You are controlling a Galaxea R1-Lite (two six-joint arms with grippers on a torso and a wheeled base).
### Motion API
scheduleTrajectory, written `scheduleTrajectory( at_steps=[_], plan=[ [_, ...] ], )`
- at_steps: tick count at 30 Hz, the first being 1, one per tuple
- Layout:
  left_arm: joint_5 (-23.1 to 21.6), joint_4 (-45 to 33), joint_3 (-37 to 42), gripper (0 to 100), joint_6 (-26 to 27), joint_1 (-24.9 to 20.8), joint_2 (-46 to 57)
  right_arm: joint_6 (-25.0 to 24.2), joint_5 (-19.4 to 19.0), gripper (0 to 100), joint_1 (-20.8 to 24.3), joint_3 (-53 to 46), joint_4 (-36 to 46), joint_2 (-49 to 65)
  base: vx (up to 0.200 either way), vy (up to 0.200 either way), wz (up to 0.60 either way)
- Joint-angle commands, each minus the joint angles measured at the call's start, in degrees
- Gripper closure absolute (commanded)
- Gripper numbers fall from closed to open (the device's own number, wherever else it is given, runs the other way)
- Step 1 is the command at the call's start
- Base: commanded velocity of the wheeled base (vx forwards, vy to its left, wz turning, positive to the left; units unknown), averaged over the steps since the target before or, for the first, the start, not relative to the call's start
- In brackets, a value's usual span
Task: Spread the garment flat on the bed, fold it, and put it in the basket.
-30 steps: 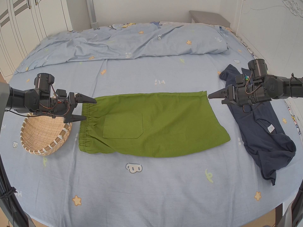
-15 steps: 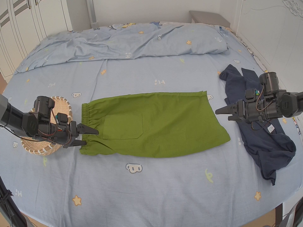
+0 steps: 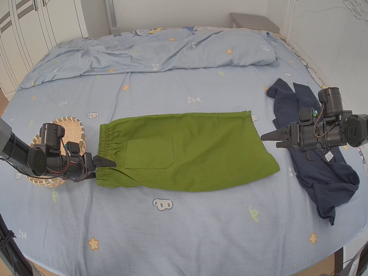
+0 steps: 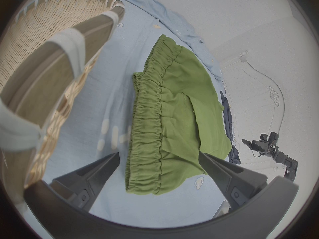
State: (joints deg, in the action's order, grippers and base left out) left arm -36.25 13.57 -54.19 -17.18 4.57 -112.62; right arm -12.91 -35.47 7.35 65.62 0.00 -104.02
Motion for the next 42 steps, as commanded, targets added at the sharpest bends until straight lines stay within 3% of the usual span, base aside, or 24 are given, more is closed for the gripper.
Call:
scheduleTrajectory(
  at_steps=[1, 25, 26, 32, 42],
  plan=[
    [0.04, 0.76, -1.10, 0, 0.04, -0.70, -0.94, 0.08, -0.03, 0, 0.47, -0.14, 0.00, 0.22, 0.000, 0.000, 0.00],
    [0.22, 2.25, -7.51, 0, -2.42, -1.67, -7.79, 0.17, -0.03, 0, 0.82, -0.06, 0.00, 0.05, 0.000, 0.000, 0.00],
    [0.13, 2.25, -7.86, 100, -2.86, -1.67, -7.88, 0.17, -0.03, 0, 0.74, -0.06, 0.00, 0.05, 0.000, 0.000, 0.00],
    [-1.45, 2.34, -10.41, 100, -10.33, -2.02, -7.97, 0.17, -0.03, 0, 0.65, 0.30, 0.00, -0.39, 0.000, 0.000, 0.00],
    [-4.26, 1.72, -9.80, 100, -10.77, -1.50, -4.63, -0.10, 1.46, 0, -0.50, 5.22, 1.05, -6.46, 0.000, 0.000, 0.00]
  ],
)
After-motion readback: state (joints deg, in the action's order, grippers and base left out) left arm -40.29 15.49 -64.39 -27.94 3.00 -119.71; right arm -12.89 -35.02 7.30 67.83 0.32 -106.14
